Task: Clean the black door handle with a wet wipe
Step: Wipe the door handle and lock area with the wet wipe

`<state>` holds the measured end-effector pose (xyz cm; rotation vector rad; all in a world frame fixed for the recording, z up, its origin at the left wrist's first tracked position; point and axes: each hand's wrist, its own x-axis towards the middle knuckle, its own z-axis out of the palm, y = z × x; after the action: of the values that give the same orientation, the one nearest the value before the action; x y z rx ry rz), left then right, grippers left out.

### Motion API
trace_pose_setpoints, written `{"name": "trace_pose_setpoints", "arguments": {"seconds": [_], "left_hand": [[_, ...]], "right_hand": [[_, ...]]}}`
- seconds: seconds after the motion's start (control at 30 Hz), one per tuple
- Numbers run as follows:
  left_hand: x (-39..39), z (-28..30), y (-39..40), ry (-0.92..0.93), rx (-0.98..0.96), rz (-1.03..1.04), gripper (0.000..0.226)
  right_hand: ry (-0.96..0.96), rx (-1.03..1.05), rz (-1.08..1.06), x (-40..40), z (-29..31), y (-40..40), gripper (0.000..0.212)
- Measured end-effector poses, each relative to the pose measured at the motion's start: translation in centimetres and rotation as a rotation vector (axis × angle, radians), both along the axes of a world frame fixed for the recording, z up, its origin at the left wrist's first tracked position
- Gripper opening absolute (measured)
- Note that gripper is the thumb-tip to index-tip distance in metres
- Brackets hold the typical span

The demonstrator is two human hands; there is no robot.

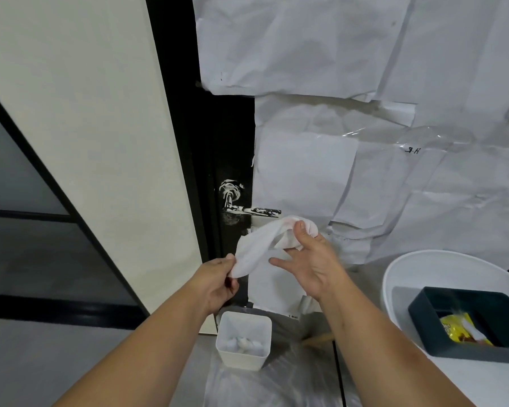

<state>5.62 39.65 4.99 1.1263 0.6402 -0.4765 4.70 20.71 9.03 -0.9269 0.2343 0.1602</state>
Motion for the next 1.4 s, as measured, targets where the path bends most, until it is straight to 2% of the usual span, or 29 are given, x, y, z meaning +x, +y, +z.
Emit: {"name": "trace_pose_setpoints", "arguments": {"seconds": [0.13,0.2,0.3,0.43,0.63,0.8,0.87,1.0,1.17,1.27,1.4], "left_hand": [[1.3,0.6,-0.4,-0.050,0.057,-0.011,0.014],[2.3,1.1,-0.4,-0.102,0.146,0.013,0.015],[4.0,2.0,0.0,-0.307,0.449,0.099,0.016],[5.8,4.6,0.9,-0.571,0.809,0.236,0.029],[8.5,7.7,2.1,-0.624,1.169,0.378,0.074],[10.9,8.0,3.4,-0.737,1.416,0.285,0.095],[11.9,7.9,4.0,-0.792,1.473,0.231,0.098],[13.5,6.8,5.0,-0.855,1.547,0.125,0.100],[14.6,5.5,5.5,-0.931,1.537,0.112,0.097],[14.9,5.3,5.6,-0.970,1.539,0.106,0.096],[14.8,5.3,5.8,-0.987,1.527,0.105,0.096]], "right_hand": [[-0.023,0.060,-0.073,2.0,1.7,0.5,0.016],[-0.066,0.007,-0.134,3.4,2.7,0.3,0.014],[-0.138,-0.267,-0.171,5.5,3.3,-0.3,0.016],[-0.095,-0.620,-0.151,6.9,3.1,0.1,0.020],[-0.116,-0.945,-0.226,7.4,2.5,0.8,0.018],[-0.152,-1.338,-0.071,7.0,0.5,1.6,0.006],[-0.138,-1.351,-0.116,6.9,0.0,2.0,0.004],[-0.027,-1.271,-0.248,7.9,-1.2,3.1,0.013],[0.162,-1.010,-0.362,9.4,-3.5,4.1,0.020],[0.248,-0.865,-0.396,9.3,-2.6,4.7,0.020],[0.317,-0.783,-0.377,8.9,-1.5,4.7,0.017]]}}
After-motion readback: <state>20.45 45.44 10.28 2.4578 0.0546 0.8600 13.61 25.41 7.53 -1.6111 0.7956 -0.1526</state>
